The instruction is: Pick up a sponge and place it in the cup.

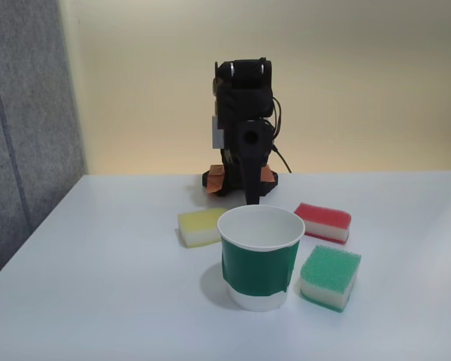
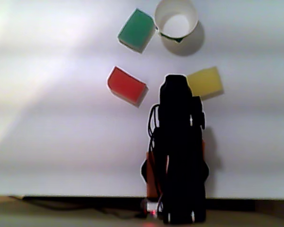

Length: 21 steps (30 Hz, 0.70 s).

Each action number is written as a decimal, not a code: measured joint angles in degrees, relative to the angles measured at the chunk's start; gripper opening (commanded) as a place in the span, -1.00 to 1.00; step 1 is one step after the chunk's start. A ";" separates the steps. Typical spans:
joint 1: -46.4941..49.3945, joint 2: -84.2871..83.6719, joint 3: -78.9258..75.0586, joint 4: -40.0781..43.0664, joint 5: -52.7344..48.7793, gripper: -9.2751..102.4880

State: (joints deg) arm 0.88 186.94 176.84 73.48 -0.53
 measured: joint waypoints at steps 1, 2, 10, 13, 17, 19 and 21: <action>-0.26 0.00 0.00 0.44 0.00 -0.84; -0.53 0.00 0.00 0.79 0.00 -0.84; -0.62 0.00 0.00 0.88 0.00 -0.84; -0.62 -0.09 0.00 0.70 0.00 -0.84; -0.62 -0.26 0.00 0.26 0.00 -0.84; -0.62 -0.26 0.00 0.18 0.00 -0.84; -0.62 -0.26 0.00 0.18 0.00 -0.84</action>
State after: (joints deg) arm 0.26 186.68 176.84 73.65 -0.53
